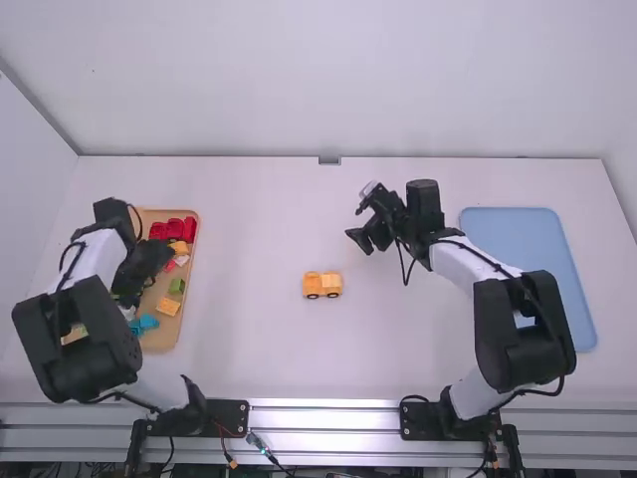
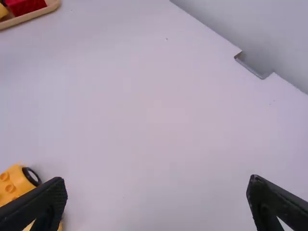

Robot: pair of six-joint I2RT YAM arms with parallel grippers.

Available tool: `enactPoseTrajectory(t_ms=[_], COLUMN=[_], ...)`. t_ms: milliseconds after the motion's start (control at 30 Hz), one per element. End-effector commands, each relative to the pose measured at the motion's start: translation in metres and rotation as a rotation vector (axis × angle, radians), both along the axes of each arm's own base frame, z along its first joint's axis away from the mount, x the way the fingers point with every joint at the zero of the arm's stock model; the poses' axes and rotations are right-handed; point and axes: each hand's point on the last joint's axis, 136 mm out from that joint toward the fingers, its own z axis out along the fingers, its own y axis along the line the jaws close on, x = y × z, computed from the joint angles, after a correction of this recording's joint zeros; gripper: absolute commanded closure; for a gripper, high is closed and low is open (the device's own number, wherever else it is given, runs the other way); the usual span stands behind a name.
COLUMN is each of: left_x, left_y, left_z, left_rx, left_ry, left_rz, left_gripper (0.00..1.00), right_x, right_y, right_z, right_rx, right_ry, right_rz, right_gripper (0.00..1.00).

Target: Assemble lego blocks to make yellow taxi

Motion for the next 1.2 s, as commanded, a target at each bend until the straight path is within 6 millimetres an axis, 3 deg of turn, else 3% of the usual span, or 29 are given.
enactPoseTrajectory(t_ms=[0,67,133,367,400,433,567,833,1167], left_x=[-0.016,-0.024,-0.03,-0.036,-0.037,-0.037,-0.036,-0.033,-0.038], left_y=[-0.004,-0.003,-0.008,-0.015,-0.017,-0.02,-0.026,-0.029,-0.033], left_z=[-0.015,-0.024,-0.031,-0.039,-0.04,-0.041,-0.046,-0.052,-0.062], left_rx=[-0.091,-0.123,-0.164,-0.189,-0.193,-0.195,-0.192,-0.142,-0.143], left_ry=[-0.006,-0.014,-0.019,-0.011,-0.005,-0.003,-0.004,0.006,0.003], left_rz=[0.191,0.177,0.147,0.132,0.13,0.122,0.099,0.059,0.059], left_gripper=[0.01,0.0,0.1,0.28,0.49,0.55,0.54,0.37,0.41], right_x=[0.0,0.002,0.005,0.009,0.009,0.009,0.008,0.008,0.008], right_y=[0.0,0.001,0.001,0.003,0.003,0.003,0.003,0.003,0.003], right_z=[0.002,0.004,0.008,0.016,0.016,0.016,0.015,0.015,0.016], right_rx=[0.005,0.009,0.011,0.016,0.02,0.028,0.03,0.03,0.031], right_ry=[-0.007,-0.022,-0.03,-0.045,-0.043,-0.034,-0.023,-0.025,-0.026], right_rz=[-0.005,-0.004,-0.004,-0.002,-0.001,-0.008,-0.011,-0.01,-0.011], right_gripper=[0.01,0.01,0.01,0.01,0.01,0.01,0.01,0.01,0.01])
